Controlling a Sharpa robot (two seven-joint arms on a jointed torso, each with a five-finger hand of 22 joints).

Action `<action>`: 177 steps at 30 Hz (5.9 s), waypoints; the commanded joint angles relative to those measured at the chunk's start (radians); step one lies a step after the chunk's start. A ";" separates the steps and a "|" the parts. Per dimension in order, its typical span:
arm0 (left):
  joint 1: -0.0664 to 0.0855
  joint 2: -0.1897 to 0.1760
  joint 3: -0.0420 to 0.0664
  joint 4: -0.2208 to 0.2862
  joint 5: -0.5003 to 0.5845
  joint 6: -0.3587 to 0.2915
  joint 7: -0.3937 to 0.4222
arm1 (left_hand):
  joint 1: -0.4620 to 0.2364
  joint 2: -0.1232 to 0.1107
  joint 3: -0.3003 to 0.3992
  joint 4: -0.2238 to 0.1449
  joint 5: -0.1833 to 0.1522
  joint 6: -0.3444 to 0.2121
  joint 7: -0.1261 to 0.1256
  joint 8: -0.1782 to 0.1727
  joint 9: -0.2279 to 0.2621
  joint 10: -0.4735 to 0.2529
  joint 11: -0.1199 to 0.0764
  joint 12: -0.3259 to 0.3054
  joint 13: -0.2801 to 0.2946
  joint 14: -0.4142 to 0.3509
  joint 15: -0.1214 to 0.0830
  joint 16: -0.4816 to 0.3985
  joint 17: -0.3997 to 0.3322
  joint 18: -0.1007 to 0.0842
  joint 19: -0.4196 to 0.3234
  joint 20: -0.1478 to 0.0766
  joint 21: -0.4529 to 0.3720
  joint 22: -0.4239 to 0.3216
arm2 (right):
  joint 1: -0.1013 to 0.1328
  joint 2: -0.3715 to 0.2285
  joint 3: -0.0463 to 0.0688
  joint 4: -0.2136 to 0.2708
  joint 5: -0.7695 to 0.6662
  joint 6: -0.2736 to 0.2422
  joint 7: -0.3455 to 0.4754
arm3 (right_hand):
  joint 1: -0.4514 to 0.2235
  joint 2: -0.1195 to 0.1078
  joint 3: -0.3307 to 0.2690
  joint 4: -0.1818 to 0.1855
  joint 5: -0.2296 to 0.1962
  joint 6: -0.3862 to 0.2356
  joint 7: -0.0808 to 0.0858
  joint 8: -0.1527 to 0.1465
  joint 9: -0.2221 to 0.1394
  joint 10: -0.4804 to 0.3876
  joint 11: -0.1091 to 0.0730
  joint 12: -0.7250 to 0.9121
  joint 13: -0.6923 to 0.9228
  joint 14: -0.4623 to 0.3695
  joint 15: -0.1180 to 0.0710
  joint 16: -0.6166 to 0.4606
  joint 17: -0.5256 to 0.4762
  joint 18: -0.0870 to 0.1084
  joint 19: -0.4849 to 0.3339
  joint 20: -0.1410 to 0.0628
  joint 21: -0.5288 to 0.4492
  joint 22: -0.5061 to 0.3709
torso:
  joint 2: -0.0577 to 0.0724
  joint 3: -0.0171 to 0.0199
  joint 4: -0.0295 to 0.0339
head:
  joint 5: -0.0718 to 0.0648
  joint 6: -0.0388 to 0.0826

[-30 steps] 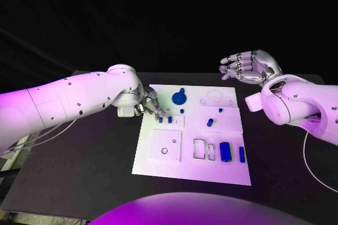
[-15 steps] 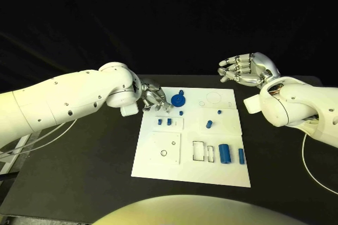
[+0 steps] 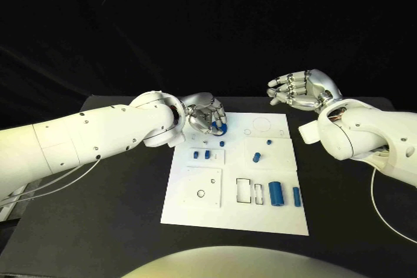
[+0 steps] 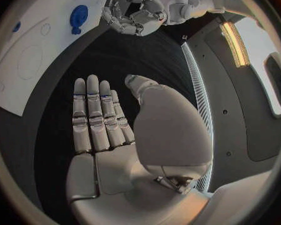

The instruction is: Assemble the parts on the task board

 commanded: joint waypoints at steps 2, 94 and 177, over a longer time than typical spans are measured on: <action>-0.006 0.021 -0.010 -0.025 -0.231 -0.092 0.170 | 0.007 -0.003 -0.009 -0.023 -0.006 0.027 -0.003 -0.029 -0.033 0.020 -0.005 -0.037 -0.043 0.008 -0.007 0.022 -0.018 0.013 -0.006 -0.003 0.023 0.017 | -0.001 0.001 0.000 0.000 -0.014 0.018 0.017 | 0.005 0.002 0.004 -0.002 -0.001 0.005 0.001 0.001 -0.002 0.000 -0.002 -0.007 -0.003 -0.006 0.001 -0.008 -0.002 0.005 -0.005 0.003 -0.007 -0.002 | 0.002 -0.0001 -0.0003 | -0.003 0.006; -0.043 0.153 -0.039 -0.208 -0.473 0.079 0.195 | -0.056 0.058 0.045 -0.076 -0.010 0.297 -0.047 -0.097 -0.129 0.216 -0.057 -0.077 -0.137 0.223 -0.051 0.431 0.177 0.014 0.047 -0.035 0.212 0.145 | -0.002 0.008 0.000 0.008 -0.015 0.028 0.008 | -0.007 0.002 0.006 0.001 -0.002 0.002 0.004 -0.002 -0.006 0.003 0.000 -0.014 -0.005 -0.005 0.004 -0.014 -0.005 0.004 -0.006 0.005 -0.011 -0.008 | 0.001 0.0014 -0.0005 | -0.005 0.003; -0.060 -0.014 0.012 -0.110 -0.403 0.103 0.170 | -0.068 0.059 0.078 -0.114 -0.022 0.347 -0.043 -0.134 -0.118 0.301 -0.058 -0.200 -0.161 0.251 -0.053 0.436 0.166 0.014 0.054 -0.039 0.238 0.163 | -0.004 0.006 0.000 0.002 -0.015 0.031 0.011 | -0.014 0.002 0.007 0.002 -0.003 0.003 0.004 -0.002 -0.008 0.005 0.000 -0.018 -0.005 -0.004 0.004 -0.017 -0.007 0.005 -0.005 0.005 -0.013 -0.012 | 0.001 0.0016 -0.0002 | 0.002 0.003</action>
